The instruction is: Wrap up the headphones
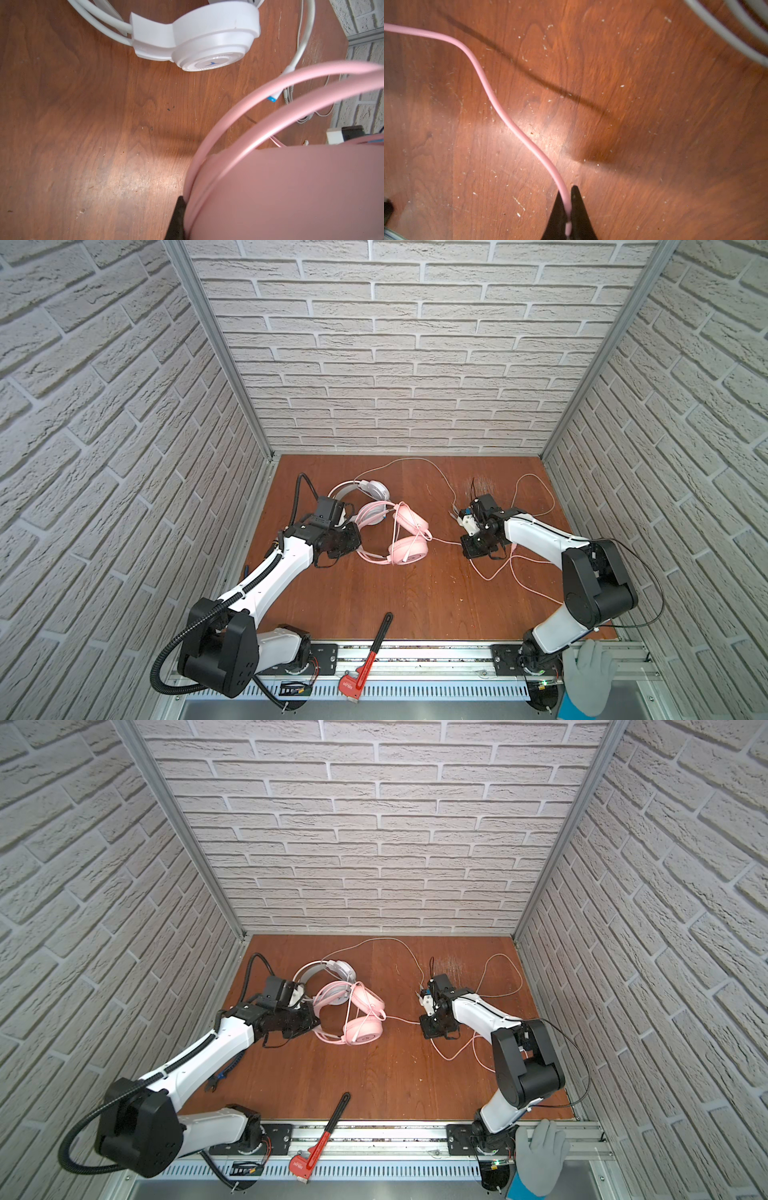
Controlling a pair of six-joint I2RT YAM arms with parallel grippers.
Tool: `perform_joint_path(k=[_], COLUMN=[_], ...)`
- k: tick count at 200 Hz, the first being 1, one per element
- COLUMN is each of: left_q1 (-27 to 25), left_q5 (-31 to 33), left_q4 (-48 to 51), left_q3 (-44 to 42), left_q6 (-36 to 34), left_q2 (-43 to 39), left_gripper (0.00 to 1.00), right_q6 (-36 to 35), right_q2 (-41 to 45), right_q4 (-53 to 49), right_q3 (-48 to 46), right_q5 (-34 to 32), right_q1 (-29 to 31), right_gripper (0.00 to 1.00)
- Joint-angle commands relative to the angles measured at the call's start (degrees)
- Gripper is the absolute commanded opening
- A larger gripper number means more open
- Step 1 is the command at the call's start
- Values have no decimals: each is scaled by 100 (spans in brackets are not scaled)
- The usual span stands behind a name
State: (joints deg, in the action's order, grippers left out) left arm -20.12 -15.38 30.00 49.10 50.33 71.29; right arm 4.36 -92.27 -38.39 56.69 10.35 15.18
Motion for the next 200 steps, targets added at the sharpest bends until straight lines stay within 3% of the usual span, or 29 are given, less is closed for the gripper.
perform_joint_path(k=[1, 104, 200], left_q1=[53, 77, 345], left_q5=[42, 984, 1007], left_q4=[-390, -906, -1407], left_q3=[250, 428, 528], left_q6=[267, 616, 1210], left_q2=[-263, -140, 48], left_gripper=[0, 0, 0], right_q6=[36, 120, -295], right_q2=[324, 1387, 2018], right_q4=[-119, 327, 939], right_q3=[-13, -551, -956], right_q5=[90, -115, -102], right_q1=[143, 927, 1645], right_gripper=[6, 6, 6])
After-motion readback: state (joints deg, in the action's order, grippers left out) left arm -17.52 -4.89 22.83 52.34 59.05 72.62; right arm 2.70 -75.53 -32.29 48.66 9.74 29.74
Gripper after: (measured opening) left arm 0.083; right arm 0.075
